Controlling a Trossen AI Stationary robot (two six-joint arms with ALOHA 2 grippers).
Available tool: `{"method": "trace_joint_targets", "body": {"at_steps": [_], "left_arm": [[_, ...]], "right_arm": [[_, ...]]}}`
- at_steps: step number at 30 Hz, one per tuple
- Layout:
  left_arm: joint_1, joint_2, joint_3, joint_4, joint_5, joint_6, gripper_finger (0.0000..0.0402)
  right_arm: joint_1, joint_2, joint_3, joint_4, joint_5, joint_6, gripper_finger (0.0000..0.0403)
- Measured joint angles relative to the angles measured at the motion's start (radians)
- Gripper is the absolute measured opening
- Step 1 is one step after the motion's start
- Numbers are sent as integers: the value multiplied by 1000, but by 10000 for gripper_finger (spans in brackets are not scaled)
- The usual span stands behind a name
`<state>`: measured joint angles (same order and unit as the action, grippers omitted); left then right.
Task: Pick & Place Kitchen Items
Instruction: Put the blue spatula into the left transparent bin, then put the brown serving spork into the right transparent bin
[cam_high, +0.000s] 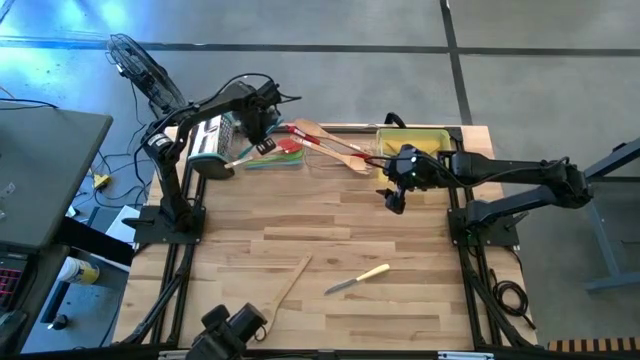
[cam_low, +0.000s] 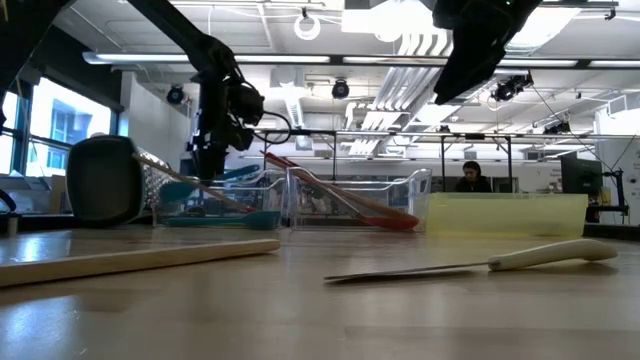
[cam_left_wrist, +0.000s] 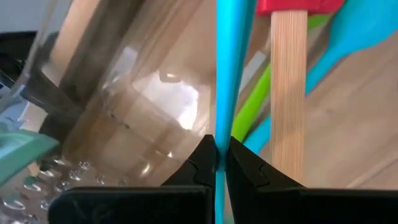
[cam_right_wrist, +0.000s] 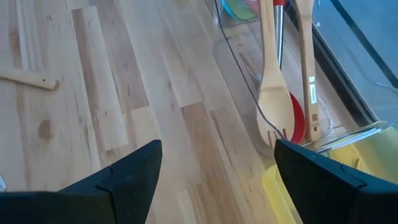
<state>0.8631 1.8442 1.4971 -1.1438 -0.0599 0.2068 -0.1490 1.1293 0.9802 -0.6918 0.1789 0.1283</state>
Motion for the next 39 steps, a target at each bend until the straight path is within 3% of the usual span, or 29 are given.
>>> {"method": "trace_joint_targets", "body": {"at_steps": [5,13,22,32,39], "left_arm": [[0,0,0,-41,14,6,9],[0,-1,0,-52,28,2,53],[0,-1,0,-60,35,-48,59],[1,-13,0,-217,149,-134,61],[-51,-151,-1,-321,257,-203,61]], "right_arm": [[0,0,0,0,-32,29,305],[0,0,0,-10,-52,60,305],[3,0,0,-9,-55,62,305],[3,0,0,-14,-73,62,305],[7,0,0,-36,-85,70,305]]}}
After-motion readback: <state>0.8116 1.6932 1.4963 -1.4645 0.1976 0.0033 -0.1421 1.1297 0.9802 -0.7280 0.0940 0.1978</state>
